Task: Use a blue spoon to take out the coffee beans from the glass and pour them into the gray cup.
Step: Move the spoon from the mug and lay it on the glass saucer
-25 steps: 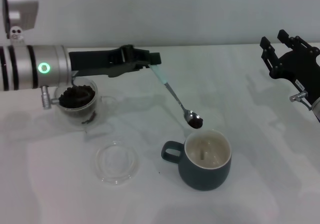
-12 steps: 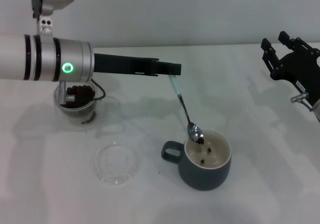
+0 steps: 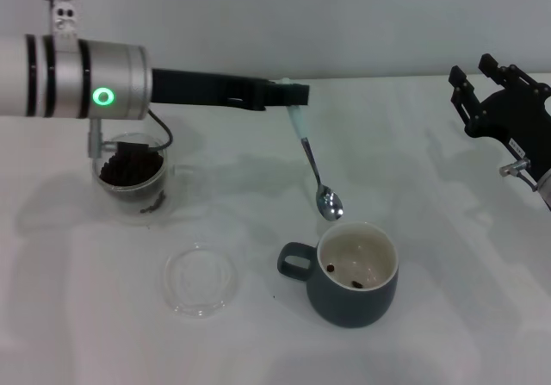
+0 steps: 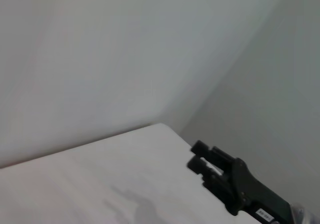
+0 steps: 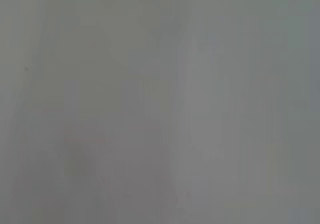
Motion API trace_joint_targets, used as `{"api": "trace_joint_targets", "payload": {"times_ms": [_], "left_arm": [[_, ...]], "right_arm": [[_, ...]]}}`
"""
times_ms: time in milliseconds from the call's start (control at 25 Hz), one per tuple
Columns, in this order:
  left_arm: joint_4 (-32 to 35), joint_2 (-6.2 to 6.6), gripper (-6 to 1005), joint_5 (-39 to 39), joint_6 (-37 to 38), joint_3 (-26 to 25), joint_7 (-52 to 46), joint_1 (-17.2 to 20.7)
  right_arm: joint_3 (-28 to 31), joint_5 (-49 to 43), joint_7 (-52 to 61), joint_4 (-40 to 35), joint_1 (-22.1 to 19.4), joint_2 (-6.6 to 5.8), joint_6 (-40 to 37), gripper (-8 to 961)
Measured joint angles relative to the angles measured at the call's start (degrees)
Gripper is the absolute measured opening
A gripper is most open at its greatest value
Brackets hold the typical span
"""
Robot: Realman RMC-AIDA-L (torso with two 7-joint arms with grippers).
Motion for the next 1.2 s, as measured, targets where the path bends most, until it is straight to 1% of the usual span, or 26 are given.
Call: {"api": "trace_joint_targets", "payload": {"times_ms": [80, 320, 480, 520, 560, 640, 880, 1040, 1200], "left_arm": [[0.55, 0.55, 138, -0.39, 0.29, -0.4, -0.77, 1.35], [1.34, 2.63, 138, -0.61, 0.98, -4.59, -1.76, 8.06], [1.2, 3.9, 138, -0.62, 1.07, -5.56, -2.01, 12.34], [1.19, 4.05, 138, -0.61, 1.15, -5.6, -2.02, 13.2], [1.19, 4.05, 138, -0.61, 1.15, -5.6, -2.02, 13.2], [0.89, 4.51, 138, -0.19, 1.57, -5.57, -2.05, 15.68], [0.41, 5.19, 137, 0.18, 1.61, -5.41, -2.14, 18.6], [0.42, 5.3, 137, 0.13, 1.41, -5.54, -1.67, 19.68], [-0.33, 4.91, 137, 0.34, 1.35, -5.14, -1.17, 19.58]], "right_arm": [[0.0, 0.05, 0.01, -0.11, 0.01, 0.0, 0.03, 442], [0.0, 0.15, 0.25, -0.45, 0.0, 0.0, 0.08, 442], [0.0, 0.17, 0.39, -0.63, 0.05, 0.0, 0.08, 443], [0.0, 0.18, 0.39, -0.78, 0.06, 0.0, 0.08, 443], [0.0, 0.18, 0.39, -0.9, 0.06, 0.0, 0.08, 443], [0.0, 0.18, 0.42, -1.09, 0.07, 0.01, 0.08, 443], [-0.52, 0.18, 0.76, -1.27, 0.09, 0.08, 0.08, 442], [-0.7, 0.16, 1.34, -1.29, 0.04, 0.09, 0.07, 442], [-0.82, 0.12, 1.37, -1.3, 0.01, 0.13, 0.07, 442]]}}
